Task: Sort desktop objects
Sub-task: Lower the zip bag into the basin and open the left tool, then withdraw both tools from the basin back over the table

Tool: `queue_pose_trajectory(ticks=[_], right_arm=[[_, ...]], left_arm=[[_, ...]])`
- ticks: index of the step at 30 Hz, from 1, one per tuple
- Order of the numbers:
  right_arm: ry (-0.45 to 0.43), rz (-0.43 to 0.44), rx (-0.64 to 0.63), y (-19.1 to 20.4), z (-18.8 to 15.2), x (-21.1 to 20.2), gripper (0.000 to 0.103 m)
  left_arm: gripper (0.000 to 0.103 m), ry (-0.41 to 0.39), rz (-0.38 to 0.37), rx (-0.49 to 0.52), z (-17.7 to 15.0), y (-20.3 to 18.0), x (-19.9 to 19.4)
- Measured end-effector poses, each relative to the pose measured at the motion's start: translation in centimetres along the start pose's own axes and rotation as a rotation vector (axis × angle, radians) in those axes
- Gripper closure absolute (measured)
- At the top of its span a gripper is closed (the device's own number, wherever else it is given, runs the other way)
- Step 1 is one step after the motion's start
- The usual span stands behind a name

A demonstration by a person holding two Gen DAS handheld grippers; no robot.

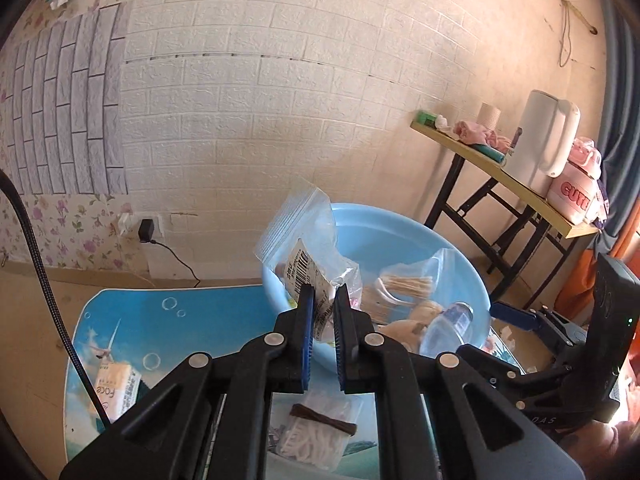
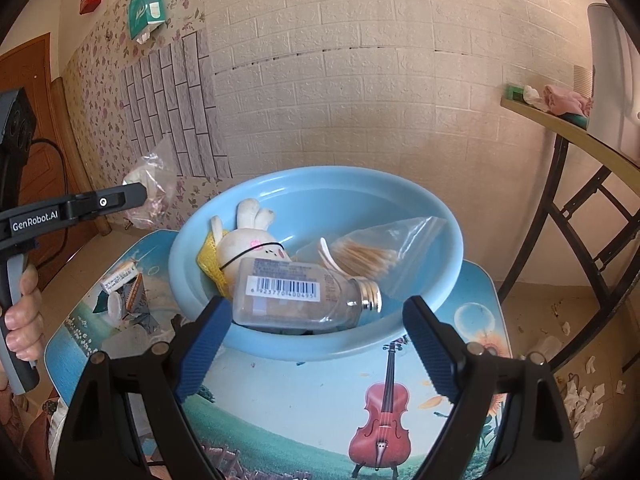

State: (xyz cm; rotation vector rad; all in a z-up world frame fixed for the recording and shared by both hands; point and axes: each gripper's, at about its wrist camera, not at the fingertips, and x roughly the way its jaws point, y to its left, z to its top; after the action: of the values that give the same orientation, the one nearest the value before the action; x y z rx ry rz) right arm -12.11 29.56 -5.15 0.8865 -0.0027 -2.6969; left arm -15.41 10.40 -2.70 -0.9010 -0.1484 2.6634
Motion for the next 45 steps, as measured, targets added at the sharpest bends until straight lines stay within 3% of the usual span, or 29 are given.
queue_pose_trajectory(ticks=[7, 13, 17, 22, 28, 30, 35, 40, 45], right_arm=[[0.014, -0.06, 0.027, -1.5, -0.2, 0.7, 0.014], [0.023, -0.093, 0.15, -4.4, -0.6, 0.9, 0.014], [0.019, -0.128, 0.164, -5.0, -0.7, 0.6, 0.014], [0.019, -0.162, 0.205, -5.8, -0.6, 0.2, 0.014], [0.014, -0.185, 0.203, -5.4, -0.8, -0.8, 0.014], [0.019, -0.183, 0.204, -5.2, -1.1, -1.1, 0.014], [0.052, -0.146, 0.205, -4.1, -2.4, -1.3, 0.013], [0.114, -0.066, 0.177, -1.7, -4.1, -0.7, 0.013], [0.166, 0.012, 0.066, 2.2, -5.4, 0.0, 0.013]], left_arm=[[0.094, 0.06, -0.039, 0.076, -0.4, -3.7, 2.6], [0.086, 0.078, -0.031, 0.091, -1.4, -3.4, 2.3], [0.069, 0.066, -0.005, 0.073, -1.8, -2.4, 1.2], [0.061, 0.039, 0.042, 0.085, -2.2, -1.4, -0.5], [0.04, 0.036, 0.119, 0.086, -3.8, 0.6, -2.5], [0.03, 0.036, 0.144, 0.074, -4.5, 1.5, -3.2], [0.021, 0.072, 0.181, 0.047, -6.6, 3.8, -4.5], [0.017, 0.124, 0.222, 0.036, -9.4, 5.7, -5.4], [0.016, 0.161, 0.246, -0.022, -11.8, 7.6, -6.3]])
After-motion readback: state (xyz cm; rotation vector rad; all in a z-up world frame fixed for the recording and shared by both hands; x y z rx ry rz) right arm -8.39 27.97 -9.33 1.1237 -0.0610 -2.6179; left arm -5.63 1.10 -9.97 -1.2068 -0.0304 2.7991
